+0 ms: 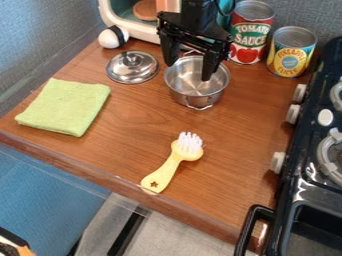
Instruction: Move the yellow brash cloth from the left to below side edge of the table
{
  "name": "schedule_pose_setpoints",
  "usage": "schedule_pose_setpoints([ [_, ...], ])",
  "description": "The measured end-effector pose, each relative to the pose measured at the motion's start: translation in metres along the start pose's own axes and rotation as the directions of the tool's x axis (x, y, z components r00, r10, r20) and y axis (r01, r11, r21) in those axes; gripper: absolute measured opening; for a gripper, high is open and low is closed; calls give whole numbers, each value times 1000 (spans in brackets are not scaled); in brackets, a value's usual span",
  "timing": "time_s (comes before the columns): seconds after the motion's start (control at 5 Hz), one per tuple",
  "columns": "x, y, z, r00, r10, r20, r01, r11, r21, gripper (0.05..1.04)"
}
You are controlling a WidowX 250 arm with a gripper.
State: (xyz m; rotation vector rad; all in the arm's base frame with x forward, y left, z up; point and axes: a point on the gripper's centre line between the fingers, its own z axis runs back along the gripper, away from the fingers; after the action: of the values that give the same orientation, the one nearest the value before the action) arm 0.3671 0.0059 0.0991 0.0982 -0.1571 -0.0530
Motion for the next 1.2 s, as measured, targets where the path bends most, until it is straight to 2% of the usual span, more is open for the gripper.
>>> schedule_pose_setpoints([
  [0.2, -6, -3, -13, 999, -4, -34, 4, 1000, -10, 1000],
  [0.4, -46, -7, -7, 999, -7, -46, 4, 998, -64, 1000],
  [0.6, -75, -11, 14, 1000, -25, -2, 25, 994, -110, 1000],
  [0.8, -99, -17, 30, 999, -45, 28, 48, 990, -132, 1000],
  [1.0, -117, -25, 19, 998, -65, 2, 64, 989, -136, 1000],
  [1.2, -128, -35, -9, 995, -86, -40, 81, 989, -122, 1000],
])
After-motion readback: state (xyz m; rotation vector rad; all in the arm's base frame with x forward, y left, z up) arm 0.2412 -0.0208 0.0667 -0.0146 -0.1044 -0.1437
